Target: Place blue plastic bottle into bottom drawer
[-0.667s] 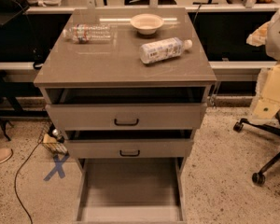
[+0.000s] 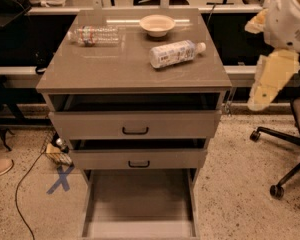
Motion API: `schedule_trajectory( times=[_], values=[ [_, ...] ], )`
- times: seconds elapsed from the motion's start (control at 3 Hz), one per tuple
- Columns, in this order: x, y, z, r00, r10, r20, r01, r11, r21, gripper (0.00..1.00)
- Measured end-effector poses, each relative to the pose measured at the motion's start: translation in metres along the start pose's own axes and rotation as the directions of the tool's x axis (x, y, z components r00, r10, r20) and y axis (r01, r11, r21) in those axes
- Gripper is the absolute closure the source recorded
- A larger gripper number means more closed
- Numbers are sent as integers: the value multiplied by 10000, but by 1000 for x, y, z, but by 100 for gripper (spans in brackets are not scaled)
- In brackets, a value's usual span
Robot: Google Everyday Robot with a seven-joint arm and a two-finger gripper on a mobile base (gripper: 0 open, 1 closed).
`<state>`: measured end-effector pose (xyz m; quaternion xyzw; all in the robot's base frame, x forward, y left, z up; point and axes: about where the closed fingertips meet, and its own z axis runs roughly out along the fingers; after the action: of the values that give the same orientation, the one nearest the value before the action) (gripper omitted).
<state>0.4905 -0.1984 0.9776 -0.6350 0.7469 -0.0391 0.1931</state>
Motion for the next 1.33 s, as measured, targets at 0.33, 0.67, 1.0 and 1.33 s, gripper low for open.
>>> schedule_trajectory(
  times=[0.33, 0.67, 1.0, 1.33],
  values=[
    [-36, -55, 22, 9933, -1036, 507, 1027, 9945, 200, 0],
    [-72, -105, 53, 9847, -1584, 729, 1588, 9873, 10, 0],
    [-103, -136, 88, 9818, -1774, 686, 1805, 9827, -423, 0],
    [-124, -155, 121, 9844, -1701, 446, 1731, 9818, -780, 0]
  ],
)
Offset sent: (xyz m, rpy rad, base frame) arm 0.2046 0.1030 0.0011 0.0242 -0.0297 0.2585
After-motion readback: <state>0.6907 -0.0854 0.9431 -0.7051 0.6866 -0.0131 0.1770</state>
